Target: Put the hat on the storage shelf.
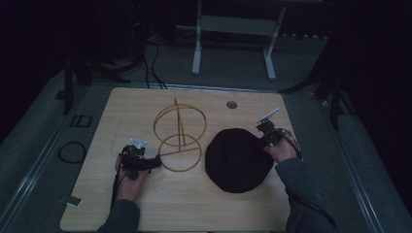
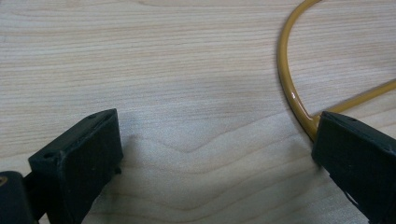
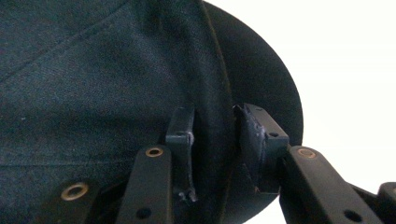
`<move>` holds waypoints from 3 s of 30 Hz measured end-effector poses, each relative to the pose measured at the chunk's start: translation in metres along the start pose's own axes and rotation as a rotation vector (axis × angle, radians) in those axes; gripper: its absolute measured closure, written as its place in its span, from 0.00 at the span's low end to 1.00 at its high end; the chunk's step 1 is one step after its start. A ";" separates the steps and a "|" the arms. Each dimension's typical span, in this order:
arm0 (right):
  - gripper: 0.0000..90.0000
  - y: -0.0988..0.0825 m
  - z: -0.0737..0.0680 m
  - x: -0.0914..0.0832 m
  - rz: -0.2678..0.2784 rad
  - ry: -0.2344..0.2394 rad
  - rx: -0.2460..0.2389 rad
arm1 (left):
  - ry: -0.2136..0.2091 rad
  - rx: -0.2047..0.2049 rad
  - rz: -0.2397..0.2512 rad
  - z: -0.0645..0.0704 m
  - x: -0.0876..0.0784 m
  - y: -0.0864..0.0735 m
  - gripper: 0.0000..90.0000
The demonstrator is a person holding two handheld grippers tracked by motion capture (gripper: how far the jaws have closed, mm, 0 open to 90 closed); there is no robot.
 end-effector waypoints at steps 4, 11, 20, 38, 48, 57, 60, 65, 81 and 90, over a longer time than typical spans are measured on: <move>0.81 0.003 -0.003 0.001 -0.055 -0.048 -0.017 | 0.000 -0.001 0.000 0.000 0.000 0.000 0.01; 0.86 0.006 -0.004 -0.001 -0.115 -0.058 -0.032 | 0.000 0.000 0.000 0.000 0.000 0.000 0.01; 0.87 0.006 0.004 -0.008 -0.146 -0.008 0.003 | 0.000 -0.001 0.000 0.000 0.000 0.000 0.01; 0.87 0.016 0.011 -0.032 -0.140 0.085 0.064 | -0.001 0.000 0.000 0.000 0.000 0.000 0.01; 0.87 0.027 0.015 -0.059 -0.120 0.123 0.085 | 0.000 0.002 -0.003 0.000 0.000 0.000 0.01; 0.87 0.034 0.019 -0.079 -0.105 0.151 0.104 | 0.000 0.002 -0.003 0.000 0.000 0.000 0.01; 0.87 0.036 0.020 -0.083 -0.098 0.169 0.114 | 0.000 0.002 -0.003 0.000 0.000 0.000 0.01; 0.87 0.039 0.020 -0.089 -0.091 0.193 0.121 | 0.000 0.002 -0.003 0.000 0.000 0.000 0.01; 0.87 0.049 0.027 -0.114 -0.023 0.230 0.178 | 0.000 0.003 -0.005 0.000 0.000 0.000 0.01; 0.87 0.050 0.029 -0.121 -0.005 0.285 0.195 | 0.000 0.003 -0.005 0.000 0.000 0.000 0.01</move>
Point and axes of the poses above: each handheld gripper's, and its own axes: x roughly forward along the jaws, y roughly out of its top, z roughly to its right, the point moved 8 cm from there along x, roughly forward along the jaws, and after that the axes turned 8 degrees about x, right-handed, at the moved point
